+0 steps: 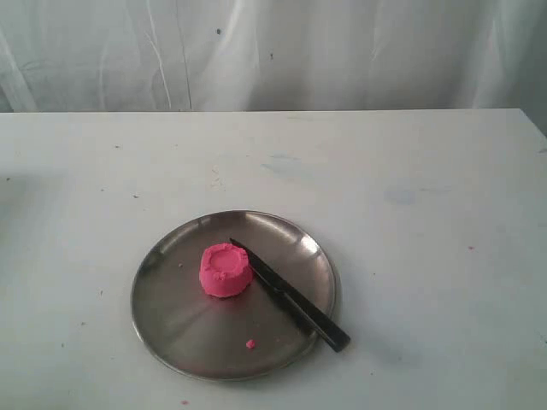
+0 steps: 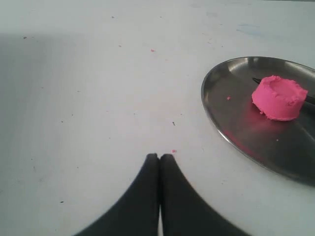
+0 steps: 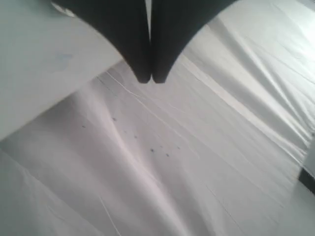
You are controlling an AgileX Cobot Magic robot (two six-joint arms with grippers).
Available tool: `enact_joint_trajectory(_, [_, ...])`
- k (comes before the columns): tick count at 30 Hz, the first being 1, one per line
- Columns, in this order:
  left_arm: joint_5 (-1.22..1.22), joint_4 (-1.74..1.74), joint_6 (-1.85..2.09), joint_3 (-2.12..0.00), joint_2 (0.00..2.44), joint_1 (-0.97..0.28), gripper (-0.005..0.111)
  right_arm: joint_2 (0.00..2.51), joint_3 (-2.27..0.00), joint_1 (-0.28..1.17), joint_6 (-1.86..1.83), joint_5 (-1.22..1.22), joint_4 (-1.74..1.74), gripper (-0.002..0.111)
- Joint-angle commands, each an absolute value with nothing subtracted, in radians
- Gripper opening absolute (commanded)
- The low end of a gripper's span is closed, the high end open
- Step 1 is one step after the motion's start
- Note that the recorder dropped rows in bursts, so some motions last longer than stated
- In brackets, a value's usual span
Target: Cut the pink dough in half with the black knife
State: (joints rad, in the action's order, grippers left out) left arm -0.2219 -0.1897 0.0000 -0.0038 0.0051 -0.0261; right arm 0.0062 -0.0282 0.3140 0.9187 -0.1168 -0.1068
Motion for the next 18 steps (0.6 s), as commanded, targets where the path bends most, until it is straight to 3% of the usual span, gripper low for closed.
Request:
enact_joint_trajectory(1, [-0.219, -0.196, 0.000, 0.000, 0.000, -0.024, 0.000, 0.000, -0.101, 0.379, 0.972, 0.016, -0.227, 0.000])
enact_joint_trajectory(9, [-0.219, -0.196, 0.000, 0.000, 0.000, -0.024, 0.000, 0.206, -0.286, 0.555, 0.698, 0.268, -0.201, 0.000])
enact_joint_trajectory(18, [-0.219, -0.196, 0.000, 0.000, 0.000, -0.024, 0.000, 0.687, -0.535, 0.662, 0.196, 0.539, 0.034, 0.000])
